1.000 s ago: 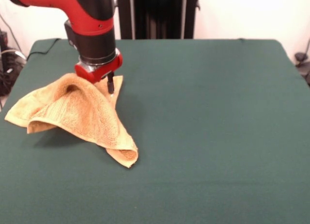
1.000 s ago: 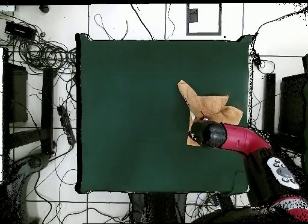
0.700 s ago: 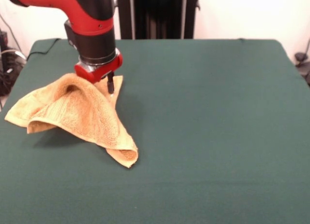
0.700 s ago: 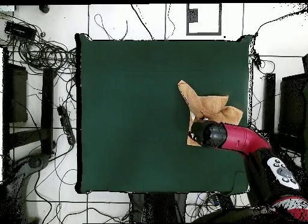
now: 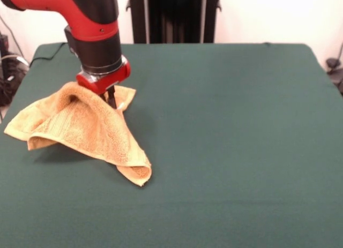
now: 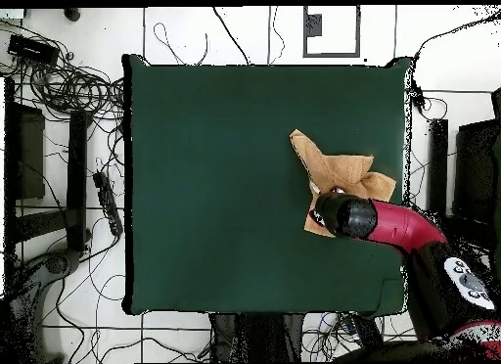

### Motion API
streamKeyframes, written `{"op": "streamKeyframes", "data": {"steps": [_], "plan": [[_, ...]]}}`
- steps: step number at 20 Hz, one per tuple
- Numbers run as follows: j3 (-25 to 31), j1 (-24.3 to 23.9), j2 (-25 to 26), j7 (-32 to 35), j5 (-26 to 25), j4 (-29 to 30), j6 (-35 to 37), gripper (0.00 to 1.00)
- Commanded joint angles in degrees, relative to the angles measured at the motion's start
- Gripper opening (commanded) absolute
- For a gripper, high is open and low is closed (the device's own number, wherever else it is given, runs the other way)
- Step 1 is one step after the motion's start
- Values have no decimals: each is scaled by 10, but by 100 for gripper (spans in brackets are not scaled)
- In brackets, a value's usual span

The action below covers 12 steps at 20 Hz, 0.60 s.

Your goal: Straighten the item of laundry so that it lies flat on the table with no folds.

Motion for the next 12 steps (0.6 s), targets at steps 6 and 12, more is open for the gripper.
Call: {"op": "streamKeyframes", "data": {"steps": [6,12], "plan": [[50,11,79,36,-43,-12,-51,0],[24,13,76,90,-35,22,-86,0]]}}
